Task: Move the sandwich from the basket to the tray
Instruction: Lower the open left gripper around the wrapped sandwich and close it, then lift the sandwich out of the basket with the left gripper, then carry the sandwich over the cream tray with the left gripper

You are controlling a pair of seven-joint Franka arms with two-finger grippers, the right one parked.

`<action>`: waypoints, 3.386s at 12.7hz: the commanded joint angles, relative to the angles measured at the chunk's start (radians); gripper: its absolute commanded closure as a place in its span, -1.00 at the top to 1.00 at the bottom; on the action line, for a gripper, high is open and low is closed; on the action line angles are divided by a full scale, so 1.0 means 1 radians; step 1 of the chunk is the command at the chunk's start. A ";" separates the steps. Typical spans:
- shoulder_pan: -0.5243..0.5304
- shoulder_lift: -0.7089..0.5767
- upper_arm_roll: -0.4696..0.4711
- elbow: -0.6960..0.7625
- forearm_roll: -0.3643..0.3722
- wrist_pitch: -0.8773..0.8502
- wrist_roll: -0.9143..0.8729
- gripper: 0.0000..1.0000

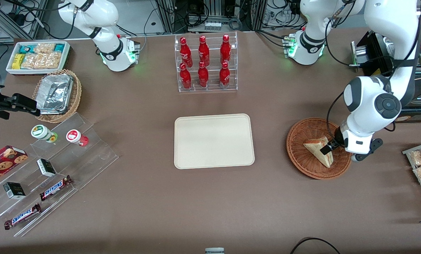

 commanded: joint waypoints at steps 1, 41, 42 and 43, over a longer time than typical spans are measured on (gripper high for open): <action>-0.002 -0.019 -0.003 -0.062 0.001 0.050 -0.017 1.00; -0.491 0.419 -0.342 0.686 0.246 -0.399 -0.271 -1.00; -0.519 0.442 -0.342 0.686 0.273 -0.364 -0.306 -1.00; -0.536 0.465 -0.340 0.686 0.284 -0.341 -0.313 -1.00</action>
